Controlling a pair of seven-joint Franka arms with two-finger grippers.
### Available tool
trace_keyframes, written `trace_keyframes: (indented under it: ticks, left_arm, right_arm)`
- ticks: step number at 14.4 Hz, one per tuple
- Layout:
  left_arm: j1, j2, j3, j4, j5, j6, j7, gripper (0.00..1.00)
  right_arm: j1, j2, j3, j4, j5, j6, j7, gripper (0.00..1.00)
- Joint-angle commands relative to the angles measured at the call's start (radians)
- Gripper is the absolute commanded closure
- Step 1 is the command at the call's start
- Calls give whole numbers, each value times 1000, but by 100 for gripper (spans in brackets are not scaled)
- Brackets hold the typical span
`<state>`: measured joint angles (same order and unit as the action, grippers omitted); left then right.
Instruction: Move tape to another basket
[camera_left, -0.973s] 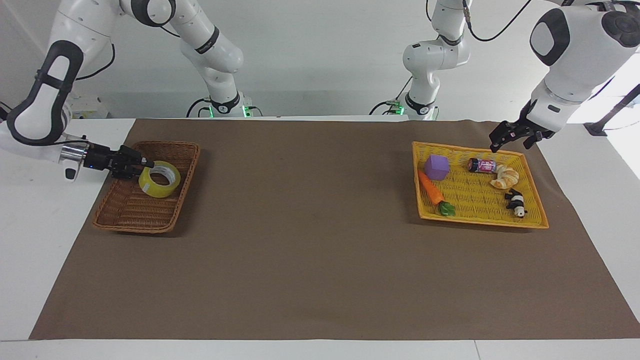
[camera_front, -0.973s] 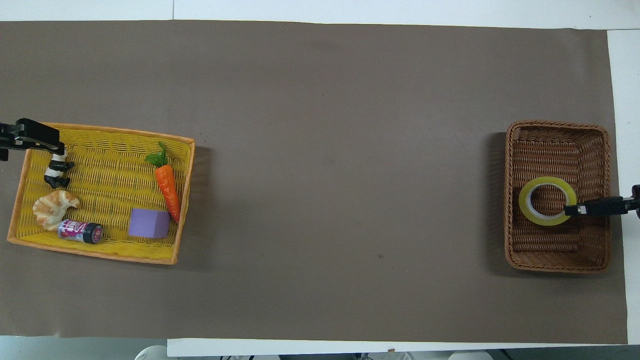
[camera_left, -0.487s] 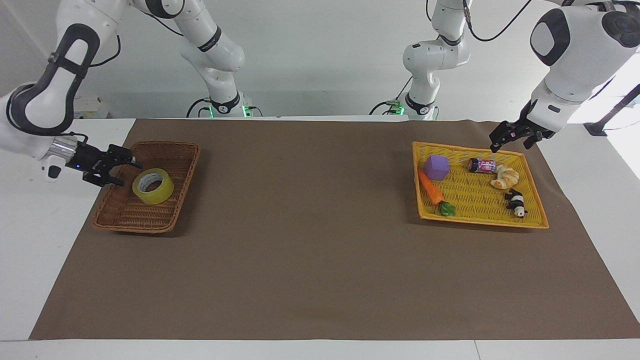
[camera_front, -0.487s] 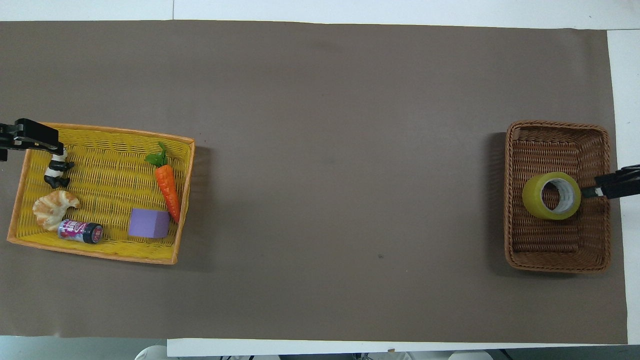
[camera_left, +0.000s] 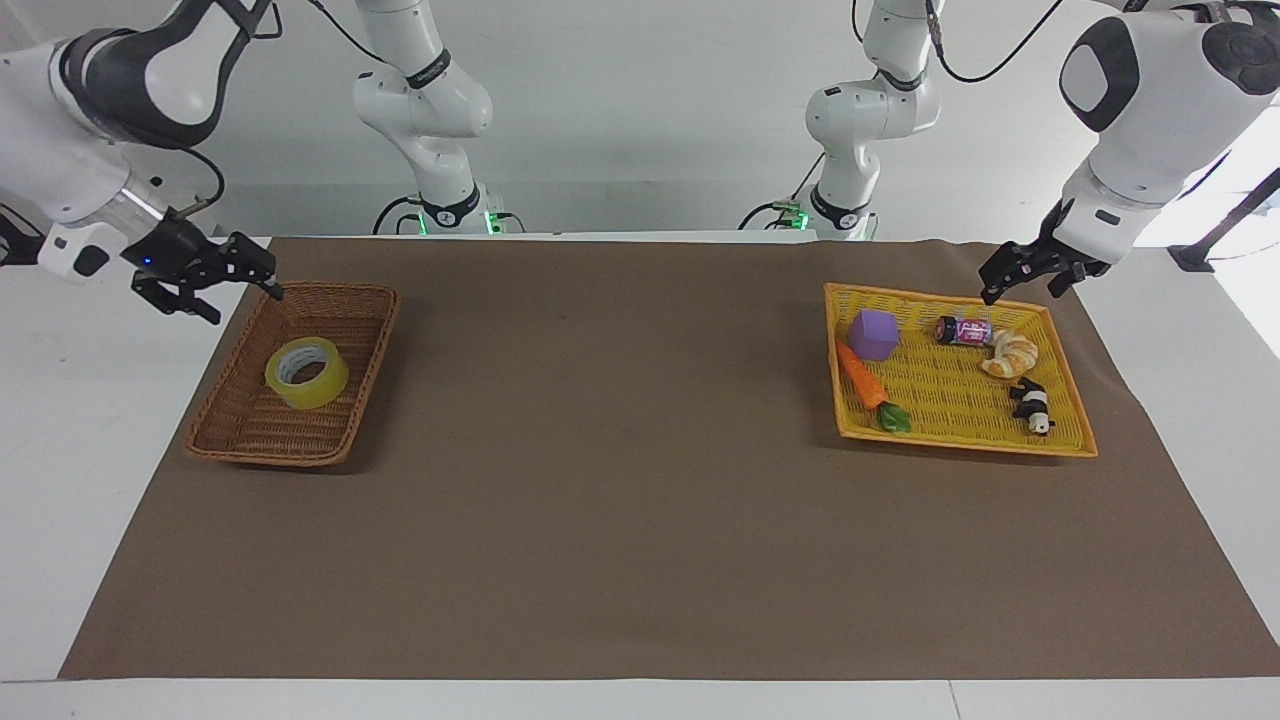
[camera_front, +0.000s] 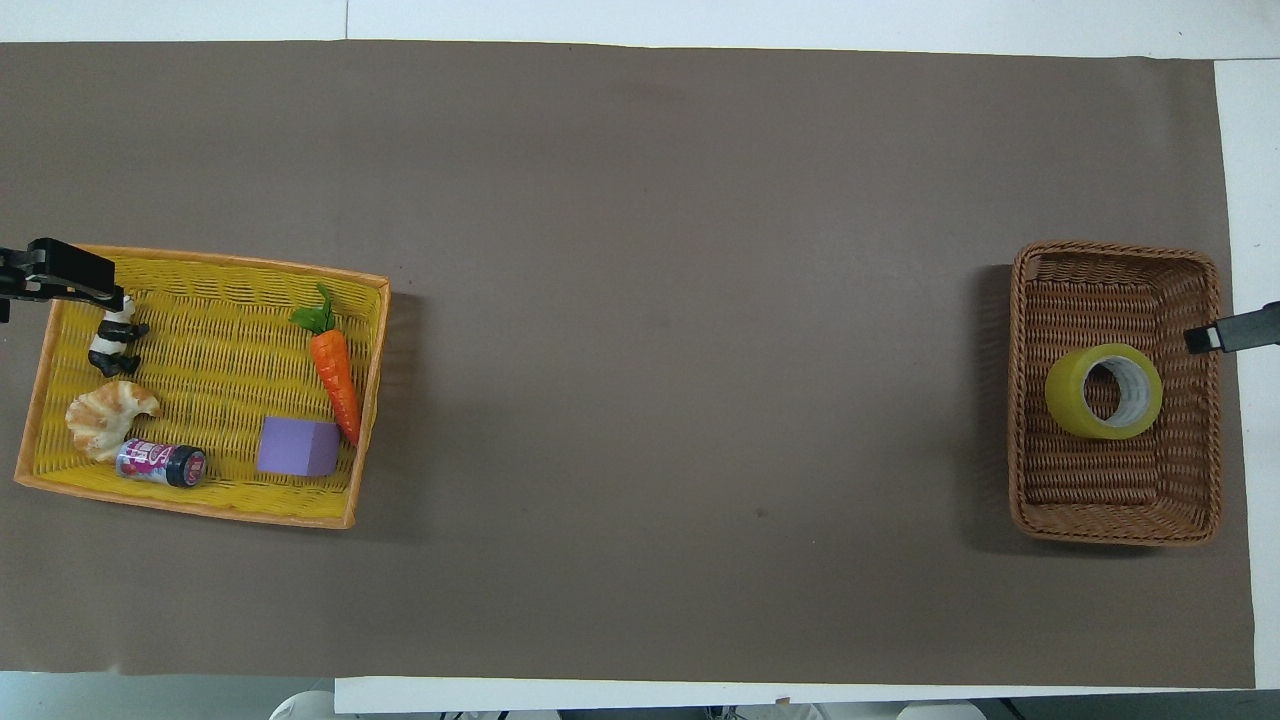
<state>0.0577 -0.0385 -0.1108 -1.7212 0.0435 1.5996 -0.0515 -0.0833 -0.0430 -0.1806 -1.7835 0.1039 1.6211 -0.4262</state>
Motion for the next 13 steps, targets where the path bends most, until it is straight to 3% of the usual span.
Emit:
trace_keyframes:
  ticks: [1,4,5,8,10,13]
  left_arm:
    - [-24,-17,3,-9,33,-10,12,0]
    - [-18,-17,5,-11,51,-12,12,0]
    - [-22,-17,3,-12,77,-15,13,0]
    - [-22,-20,5,-14,76,-44,15,0]
    - [-26,-20,2,-14,75,-56,16,0]
    - [-30,-20,0,-11,72,-44,18,0]
  right_arm:
    - [86,2,0,109,-110,-111,150,1]
    - [123,54,-2,284,-167,-254,227,1]
    - [125,69,-2,297,-167,-251,231,1]
    - [111,55,27,237,-164,-210,331,1]
    - [39,48,87,240,-164,-214,328,1]
    - [31,37,101,227,-162,-214,330,0]
